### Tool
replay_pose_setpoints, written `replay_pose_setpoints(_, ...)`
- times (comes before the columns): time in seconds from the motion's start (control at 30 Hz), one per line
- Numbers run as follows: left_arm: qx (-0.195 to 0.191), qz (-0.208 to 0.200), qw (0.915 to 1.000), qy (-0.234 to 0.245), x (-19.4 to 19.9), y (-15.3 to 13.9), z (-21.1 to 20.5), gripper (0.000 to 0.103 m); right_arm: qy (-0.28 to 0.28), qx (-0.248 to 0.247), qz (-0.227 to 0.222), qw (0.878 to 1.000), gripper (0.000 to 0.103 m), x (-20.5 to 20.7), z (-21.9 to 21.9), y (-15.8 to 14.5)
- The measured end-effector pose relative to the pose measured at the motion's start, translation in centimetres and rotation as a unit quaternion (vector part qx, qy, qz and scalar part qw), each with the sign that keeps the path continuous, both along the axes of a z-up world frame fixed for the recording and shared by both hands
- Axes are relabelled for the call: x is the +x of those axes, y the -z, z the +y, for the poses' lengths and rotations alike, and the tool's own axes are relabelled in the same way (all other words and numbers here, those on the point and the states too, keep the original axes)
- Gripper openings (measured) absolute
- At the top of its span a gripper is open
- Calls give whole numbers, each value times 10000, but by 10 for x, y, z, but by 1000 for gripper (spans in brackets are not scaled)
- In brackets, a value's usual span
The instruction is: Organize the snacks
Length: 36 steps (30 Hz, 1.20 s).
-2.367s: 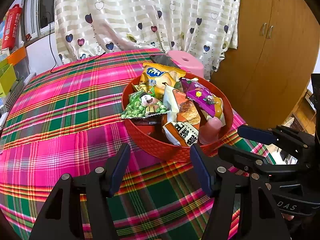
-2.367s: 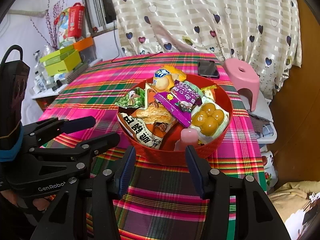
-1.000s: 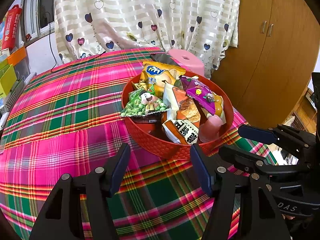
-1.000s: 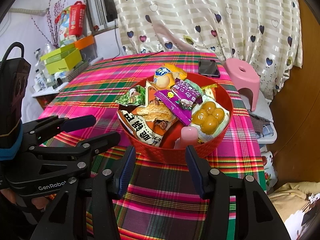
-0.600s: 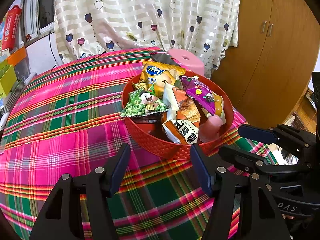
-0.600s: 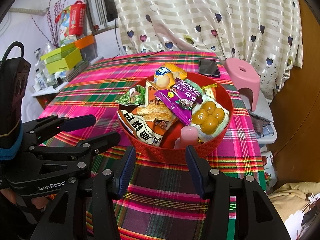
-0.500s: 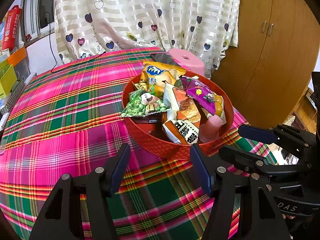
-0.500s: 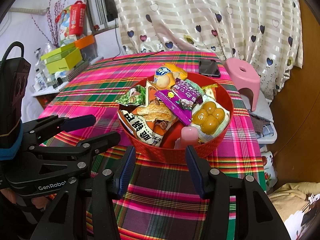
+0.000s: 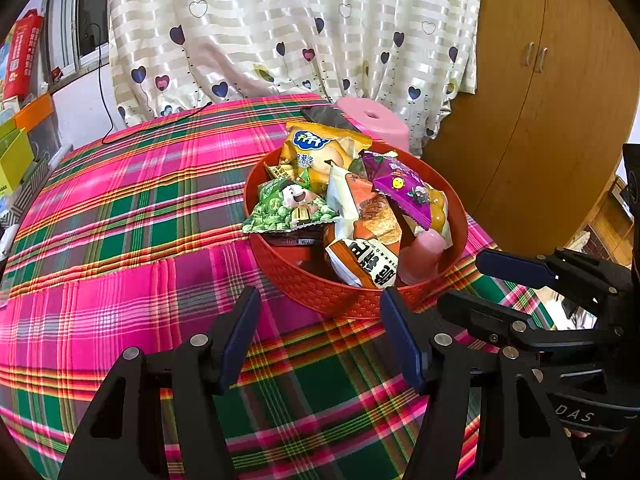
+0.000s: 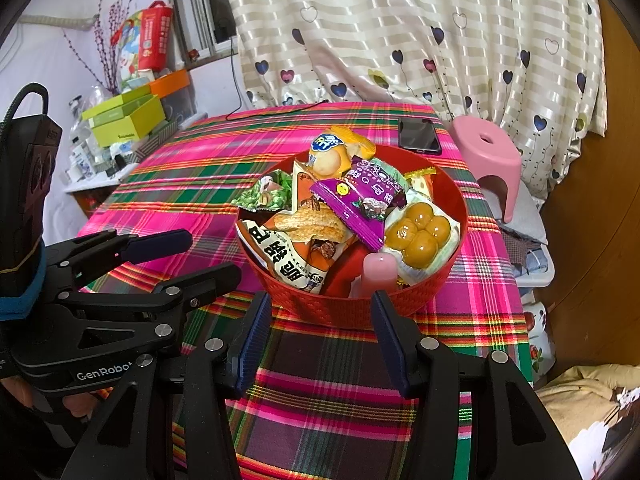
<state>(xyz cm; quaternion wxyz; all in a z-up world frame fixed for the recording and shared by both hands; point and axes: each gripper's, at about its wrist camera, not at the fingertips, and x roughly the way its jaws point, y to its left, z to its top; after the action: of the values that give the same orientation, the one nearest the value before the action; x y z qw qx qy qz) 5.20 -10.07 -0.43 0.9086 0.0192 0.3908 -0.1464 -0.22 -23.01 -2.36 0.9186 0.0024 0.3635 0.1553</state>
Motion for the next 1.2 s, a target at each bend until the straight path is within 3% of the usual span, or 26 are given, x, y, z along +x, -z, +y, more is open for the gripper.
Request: replay_pose_setpoints(1.2, -34, -5, 10000, 2, -3, 1, 0, 63, -1, -2, -5, 10000, 51, -1, 0, -1)
